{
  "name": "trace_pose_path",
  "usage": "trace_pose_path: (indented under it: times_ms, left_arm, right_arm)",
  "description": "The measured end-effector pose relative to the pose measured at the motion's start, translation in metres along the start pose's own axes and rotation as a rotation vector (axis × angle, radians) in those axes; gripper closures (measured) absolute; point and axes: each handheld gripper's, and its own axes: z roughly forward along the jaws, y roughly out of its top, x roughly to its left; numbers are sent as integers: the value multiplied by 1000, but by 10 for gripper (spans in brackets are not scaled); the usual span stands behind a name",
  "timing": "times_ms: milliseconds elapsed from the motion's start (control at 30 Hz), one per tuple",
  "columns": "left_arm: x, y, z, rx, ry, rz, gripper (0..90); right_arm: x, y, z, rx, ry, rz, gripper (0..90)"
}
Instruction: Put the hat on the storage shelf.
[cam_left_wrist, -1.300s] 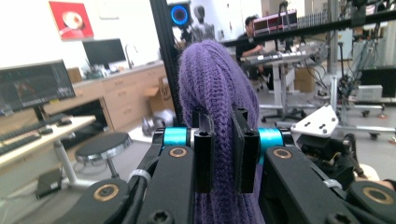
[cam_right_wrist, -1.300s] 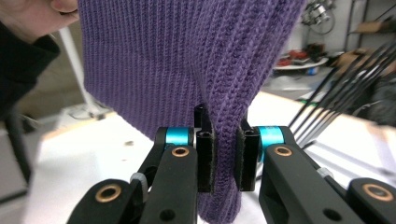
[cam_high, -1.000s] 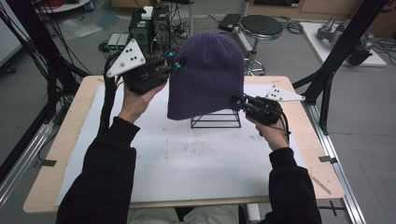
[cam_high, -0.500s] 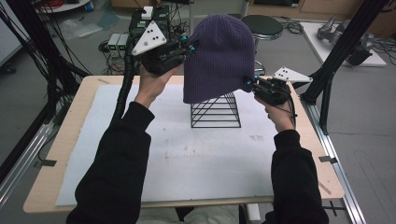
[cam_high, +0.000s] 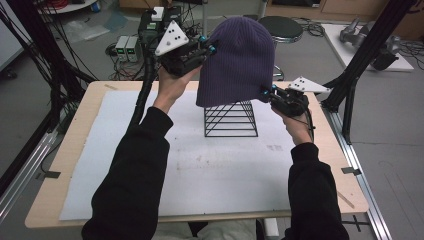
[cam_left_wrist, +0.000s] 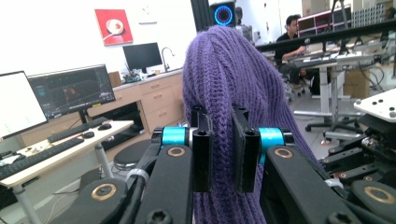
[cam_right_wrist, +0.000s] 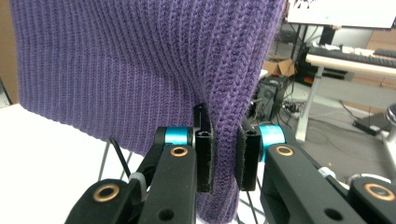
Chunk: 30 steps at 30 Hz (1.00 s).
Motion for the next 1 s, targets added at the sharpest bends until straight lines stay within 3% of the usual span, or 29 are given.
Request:
trace_pose_path:
  times_ms: [233, 333, 433, 633, 867, 1000]
  left_arm:
    - [-5, -25, 1, 7, -22, -38, 803]
    - [-7, -41, 3, 10, -31, -67, 802]
    - [-8, -57, 4, 31, -39, -86, 802]
    - [-9, -86, 1, 50, -45, -137, 802]
    - [-17, -108, 0, 67, -63, -164, 800]
    - [-19, -116, -1, 88, -61, -168, 798]
  right_arm:
    - [-1, -21, -11, 11, 1, 23, 817]
    - [0, -33, -12, 30, 25, 32, 816]
    - [-2, -44, -10, 91, 46, 37, 814]
    - [-3, -63, -4, 141, 42, 20, 814]
    - [3, -77, 10, 289, 39, 4, 810]
    - [0, -81, 12, 350, 24, 51, 811]
